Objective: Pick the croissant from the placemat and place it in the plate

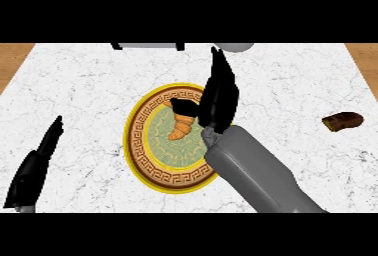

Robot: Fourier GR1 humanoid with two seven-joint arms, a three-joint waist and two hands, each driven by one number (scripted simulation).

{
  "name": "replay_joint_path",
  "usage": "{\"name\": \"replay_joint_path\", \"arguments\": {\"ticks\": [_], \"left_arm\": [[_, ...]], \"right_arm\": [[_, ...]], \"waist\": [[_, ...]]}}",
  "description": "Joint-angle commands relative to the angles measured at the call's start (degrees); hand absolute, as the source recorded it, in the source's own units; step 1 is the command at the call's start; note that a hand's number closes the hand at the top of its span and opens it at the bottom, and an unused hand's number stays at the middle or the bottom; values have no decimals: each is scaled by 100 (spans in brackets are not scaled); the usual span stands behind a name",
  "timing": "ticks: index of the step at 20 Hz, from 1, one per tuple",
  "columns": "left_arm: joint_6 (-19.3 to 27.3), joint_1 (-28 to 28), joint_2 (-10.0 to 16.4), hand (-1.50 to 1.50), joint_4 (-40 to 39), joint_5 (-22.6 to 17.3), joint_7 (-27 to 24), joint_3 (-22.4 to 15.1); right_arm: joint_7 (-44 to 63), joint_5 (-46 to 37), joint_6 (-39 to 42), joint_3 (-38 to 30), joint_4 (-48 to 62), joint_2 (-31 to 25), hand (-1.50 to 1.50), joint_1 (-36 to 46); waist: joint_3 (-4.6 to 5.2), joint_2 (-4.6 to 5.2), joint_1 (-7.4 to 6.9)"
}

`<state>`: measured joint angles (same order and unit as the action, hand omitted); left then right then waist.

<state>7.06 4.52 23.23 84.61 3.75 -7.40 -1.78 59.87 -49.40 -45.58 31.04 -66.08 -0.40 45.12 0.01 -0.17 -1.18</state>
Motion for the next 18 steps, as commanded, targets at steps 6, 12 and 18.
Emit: {"name": "replay_joint_path", "arguments": {"ticks": [6,12,18], "left_arm": [[-22,102,83,0,-185,-113,-36,316],[18,-5,-85,0,-151,-11,-76,253],[-43,-29,-190,0,-136,202,58,168]], "right_arm": [[190,-489,-1354,-396,-1931,38,-150,-1559],[-752,-41,-1307,-105,-3941,-937,-150,-3340],[-2049,1178,-1930,159,-4579,-2297,-150,-4699]], "waist": [[-2,-64,349],[-4,-14,271],[-8,17,153]]}}
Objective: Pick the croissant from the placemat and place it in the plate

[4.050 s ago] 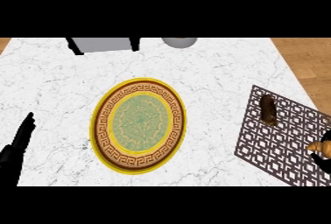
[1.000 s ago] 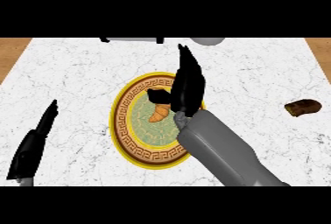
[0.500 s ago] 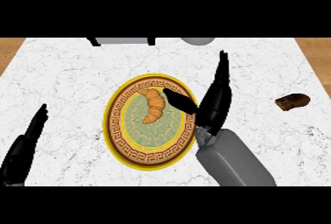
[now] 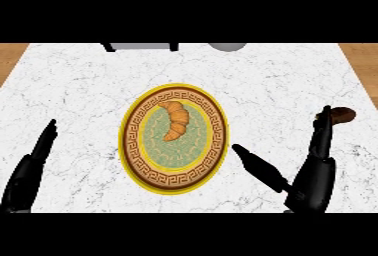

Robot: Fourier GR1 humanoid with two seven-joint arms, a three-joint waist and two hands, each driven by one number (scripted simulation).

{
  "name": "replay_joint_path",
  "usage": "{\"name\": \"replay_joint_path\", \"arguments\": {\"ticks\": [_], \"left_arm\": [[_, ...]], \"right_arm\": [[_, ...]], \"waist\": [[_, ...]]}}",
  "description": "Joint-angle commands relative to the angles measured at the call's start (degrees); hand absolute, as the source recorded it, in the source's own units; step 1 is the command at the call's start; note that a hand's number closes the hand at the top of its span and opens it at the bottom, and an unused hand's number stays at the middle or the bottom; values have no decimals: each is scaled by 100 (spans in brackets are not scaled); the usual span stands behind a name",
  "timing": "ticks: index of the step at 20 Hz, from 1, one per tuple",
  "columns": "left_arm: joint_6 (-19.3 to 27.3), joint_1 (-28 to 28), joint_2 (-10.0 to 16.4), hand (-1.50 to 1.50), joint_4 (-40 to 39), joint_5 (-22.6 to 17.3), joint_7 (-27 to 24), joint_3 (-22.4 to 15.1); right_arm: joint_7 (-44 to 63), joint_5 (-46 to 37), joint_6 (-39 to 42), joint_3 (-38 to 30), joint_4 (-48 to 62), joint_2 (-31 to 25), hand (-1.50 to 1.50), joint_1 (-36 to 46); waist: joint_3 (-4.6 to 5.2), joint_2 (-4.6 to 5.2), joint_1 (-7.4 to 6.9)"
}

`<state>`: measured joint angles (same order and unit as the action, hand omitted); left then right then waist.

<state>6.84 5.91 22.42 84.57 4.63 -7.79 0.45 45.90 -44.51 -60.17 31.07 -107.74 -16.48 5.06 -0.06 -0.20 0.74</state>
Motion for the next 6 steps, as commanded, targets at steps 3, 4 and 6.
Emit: {"name": "replay_joint_path", "arguments": {"ticks": [3,4,6], "left_arm": [[-4,500,-176,0,677,100,121,-93],[122,5,-317,0,85,341,11,-144],[-100,-31,-184,0,13,142,-34,126]], "right_arm": [[-1159,1191,-849,65,-613,-990,-150,-1167],[-1195,1341,-628,-33,-882,-1108,-150,-1328],[-1626,1879,-689,-184,-1015,-1354,-150,-1454]], "waist": [[-7,7,-90],[-1,15,-41],[-1,15,-52]]}}
